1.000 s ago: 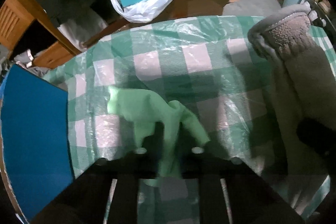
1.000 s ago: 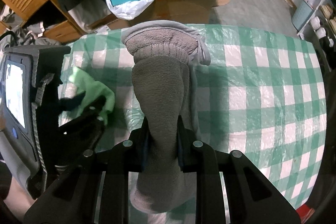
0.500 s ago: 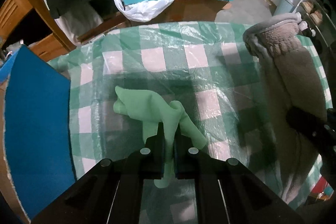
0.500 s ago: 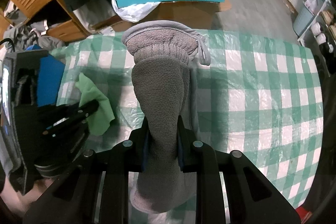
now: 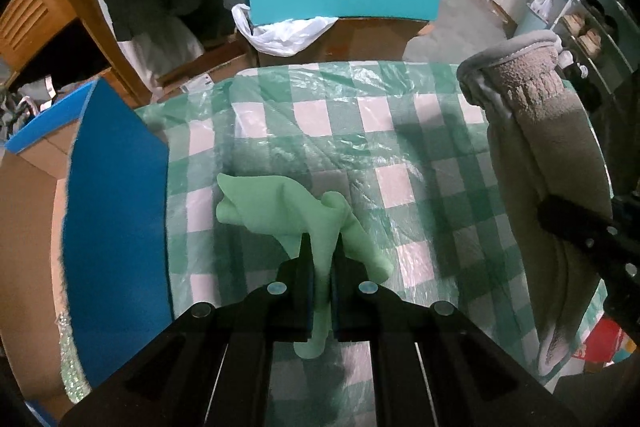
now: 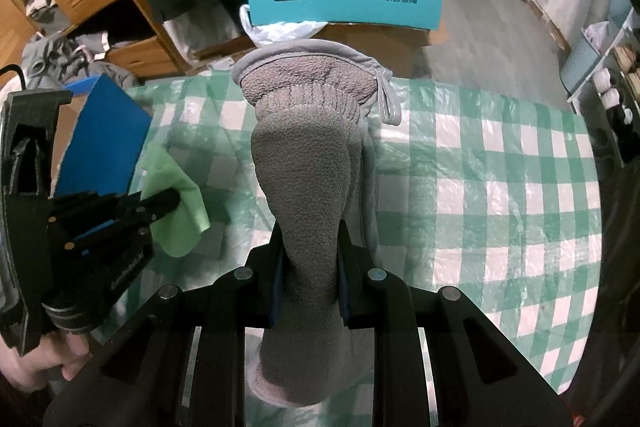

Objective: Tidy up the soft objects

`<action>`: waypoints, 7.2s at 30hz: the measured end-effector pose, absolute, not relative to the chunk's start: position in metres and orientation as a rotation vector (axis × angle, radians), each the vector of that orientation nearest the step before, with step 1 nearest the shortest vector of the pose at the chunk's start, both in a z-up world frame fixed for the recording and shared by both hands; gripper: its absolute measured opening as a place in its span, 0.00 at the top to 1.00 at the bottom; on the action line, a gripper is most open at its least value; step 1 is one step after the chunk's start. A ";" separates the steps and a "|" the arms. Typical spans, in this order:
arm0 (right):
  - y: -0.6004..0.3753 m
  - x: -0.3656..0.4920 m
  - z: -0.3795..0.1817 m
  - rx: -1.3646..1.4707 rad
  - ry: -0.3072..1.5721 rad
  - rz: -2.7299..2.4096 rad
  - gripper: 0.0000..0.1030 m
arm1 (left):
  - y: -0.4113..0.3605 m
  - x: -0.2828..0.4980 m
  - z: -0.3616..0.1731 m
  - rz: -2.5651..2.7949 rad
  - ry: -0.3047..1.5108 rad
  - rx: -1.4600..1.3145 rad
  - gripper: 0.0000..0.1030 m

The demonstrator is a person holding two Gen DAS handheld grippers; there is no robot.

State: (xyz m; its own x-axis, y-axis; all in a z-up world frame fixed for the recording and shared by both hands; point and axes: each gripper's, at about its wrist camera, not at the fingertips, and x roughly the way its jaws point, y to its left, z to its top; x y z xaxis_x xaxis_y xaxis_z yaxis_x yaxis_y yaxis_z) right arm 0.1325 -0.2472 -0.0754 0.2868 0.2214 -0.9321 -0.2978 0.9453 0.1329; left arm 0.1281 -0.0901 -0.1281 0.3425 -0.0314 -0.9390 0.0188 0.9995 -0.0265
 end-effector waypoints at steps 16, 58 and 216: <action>-0.241 0.108 -0.040 -0.072 1.170 0.407 0.81 | -0.086 0.096 -0.079 -0.068 1.146 0.007 0.94; -0.204 0.071 0.010 -0.092 1.075 0.503 0.81 | -0.036 0.023 -0.013 -0.106 0.981 -0.025 0.94; -0.153 0.045 0.029 -0.090 0.991 0.613 0.30 | 0.038 -0.011 0.015 0.115 0.971 -0.070 0.13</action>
State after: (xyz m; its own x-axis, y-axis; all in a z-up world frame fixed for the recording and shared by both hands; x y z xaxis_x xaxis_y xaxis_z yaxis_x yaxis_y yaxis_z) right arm 0.0447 -0.1530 0.0286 0.3948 0.4429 -0.8050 -0.5227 0.8288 0.1996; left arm -0.0108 0.0383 0.0151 0.5589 0.0659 -0.8266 -0.1288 0.9916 -0.0081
